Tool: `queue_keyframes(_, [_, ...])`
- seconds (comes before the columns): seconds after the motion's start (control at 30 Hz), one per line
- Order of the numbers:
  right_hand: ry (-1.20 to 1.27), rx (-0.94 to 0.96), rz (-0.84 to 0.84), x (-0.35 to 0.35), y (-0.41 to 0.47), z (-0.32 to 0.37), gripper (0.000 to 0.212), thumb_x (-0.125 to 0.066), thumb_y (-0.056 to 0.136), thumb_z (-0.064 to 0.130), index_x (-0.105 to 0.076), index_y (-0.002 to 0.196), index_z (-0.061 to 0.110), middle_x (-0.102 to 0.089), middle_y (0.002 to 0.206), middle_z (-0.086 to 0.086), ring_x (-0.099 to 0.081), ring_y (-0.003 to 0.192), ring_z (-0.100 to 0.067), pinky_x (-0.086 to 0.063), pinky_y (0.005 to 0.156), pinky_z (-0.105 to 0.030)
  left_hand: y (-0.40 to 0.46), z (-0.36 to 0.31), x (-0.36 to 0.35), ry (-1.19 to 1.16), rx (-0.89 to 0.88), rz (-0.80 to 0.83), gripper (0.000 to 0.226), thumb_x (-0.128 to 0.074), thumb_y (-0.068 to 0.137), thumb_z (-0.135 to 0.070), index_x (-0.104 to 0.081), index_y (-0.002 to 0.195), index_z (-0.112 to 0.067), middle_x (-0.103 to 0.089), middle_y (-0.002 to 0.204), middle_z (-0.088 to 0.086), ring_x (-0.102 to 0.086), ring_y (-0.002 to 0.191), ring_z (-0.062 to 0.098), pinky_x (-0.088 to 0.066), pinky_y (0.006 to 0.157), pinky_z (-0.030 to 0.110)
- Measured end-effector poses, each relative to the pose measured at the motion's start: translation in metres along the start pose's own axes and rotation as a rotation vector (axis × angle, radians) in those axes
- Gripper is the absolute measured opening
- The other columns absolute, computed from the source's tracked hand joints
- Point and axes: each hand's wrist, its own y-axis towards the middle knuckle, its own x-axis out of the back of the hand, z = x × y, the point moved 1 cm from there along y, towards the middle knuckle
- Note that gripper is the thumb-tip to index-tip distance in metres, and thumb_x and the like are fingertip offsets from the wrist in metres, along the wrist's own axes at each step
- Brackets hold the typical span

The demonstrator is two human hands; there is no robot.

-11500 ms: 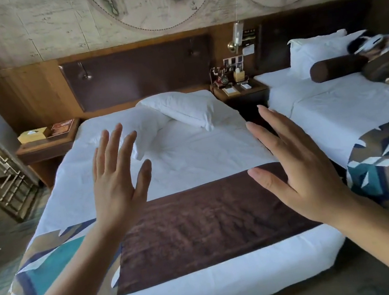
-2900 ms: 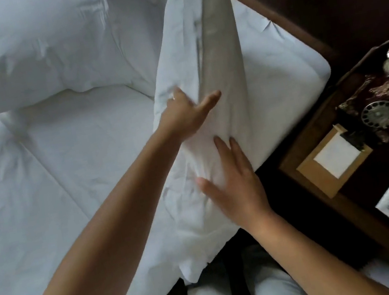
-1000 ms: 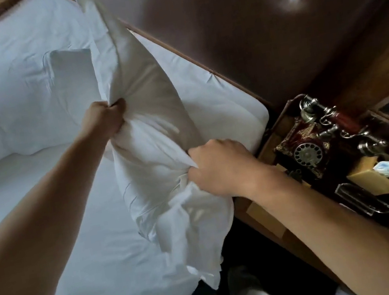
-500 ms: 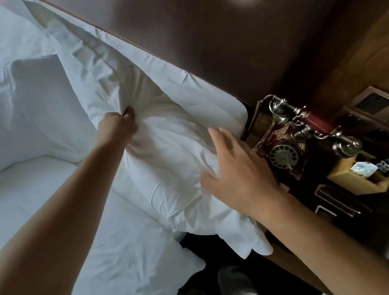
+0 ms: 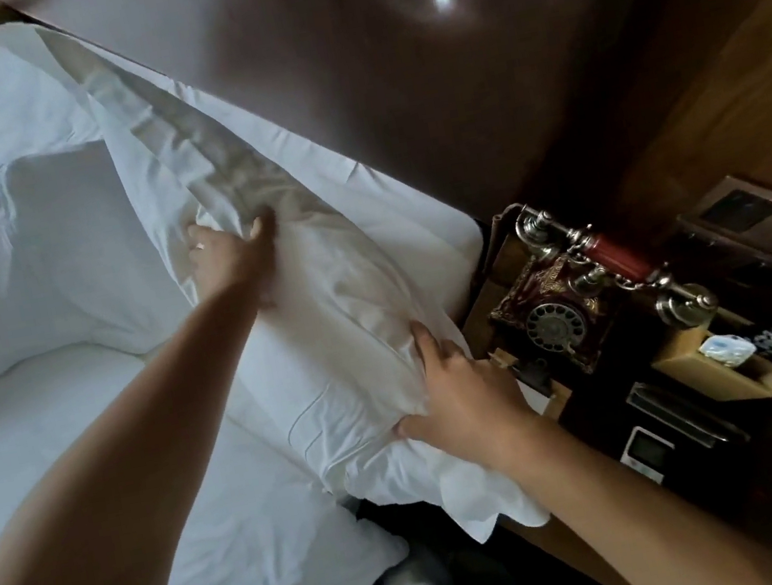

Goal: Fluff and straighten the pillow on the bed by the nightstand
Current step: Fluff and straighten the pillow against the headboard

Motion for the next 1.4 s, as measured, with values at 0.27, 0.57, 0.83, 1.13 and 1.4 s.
queue_keyframes(0.27, [0.264, -0.037, 0.121, 0.04, 0.041, -0.03, 0.088, -0.079, 0.079, 0.05, -0.032, 0.153, 0.04, -0.063, 0.136, -0.008, -0.061, 0.122, -0.037, -0.053, 0.1, -0.045, 0.05, -0.037, 0.002, -0.063, -0.031, 0.311, 0.035, -0.07, 0.096, -0.045, -0.06, 0.125, -0.028, -0.056, 0.079, 0.001, -0.062, 0.052, 0.008, -0.047, 0.04, 0.015])
queue_keyframes(0.57, [0.447, -0.074, 0.078, 0.064, 0.077, -0.035, 0.071, -0.083, 0.067, 0.049, -0.056, 0.132, 0.044, -0.073, 0.12, 0.0, -0.067, 0.113, -0.029, -0.056, 0.093, -0.039, 0.079, -0.029, -0.016, -0.026, -0.025, 0.263, 0.053, -0.072, 0.097, -0.034, -0.064, 0.132, 0.004, -0.066, 0.13, 0.03, -0.065, 0.12, 0.045, -0.053, 0.103, 0.047])
queue_keyframes(0.83, [0.417, 0.007, 0.036, 0.115, 0.059, -0.02, 0.025, -0.071, 0.08, 0.027, -0.067, 0.104, 0.023, -0.075, 0.102, 0.0, -0.068, 0.102, -0.027, -0.056, 0.082, -0.038, 0.099, -0.045, 0.016, 0.101, -0.082, 0.271, 0.041, -0.081, 0.088, -0.04, -0.064, 0.077, -0.005, -0.064, 0.087, 0.018, -0.061, 0.088, 0.035, -0.046, 0.08, 0.041])
queue_keyframes(1.13, [0.751, -0.059, -0.126, 0.191, 0.056, -0.082, 0.053, -0.078, 0.063, 0.019, -0.072, 0.11, 0.043, -0.078, 0.1, 0.016, -0.074, 0.092, -0.003, -0.059, 0.081, -0.03, 0.09, -0.133, 0.008, 0.059, -0.242, 0.214, 0.034, -0.073, 0.091, -0.034, -0.061, 0.098, -0.004, -0.067, 0.085, 0.014, -0.066, 0.067, 0.032, -0.062, 0.077, 0.047])
queue_keyframes(1.4, [0.914, -0.328, -0.271, 0.142, 0.068, -0.119, 0.055, -0.081, 0.071, 0.013, -0.069, 0.117, 0.042, -0.075, 0.102, 0.012, -0.073, 0.092, -0.013, -0.059, 0.075, -0.031, 0.064, -0.128, -0.039, 0.305, -0.268, 0.18, 0.056, -0.055, 0.094, -0.047, -0.066, 0.115, 0.003, -0.074, 0.107, 0.028, -0.07, 0.105, 0.044, -0.054, 0.092, 0.044])
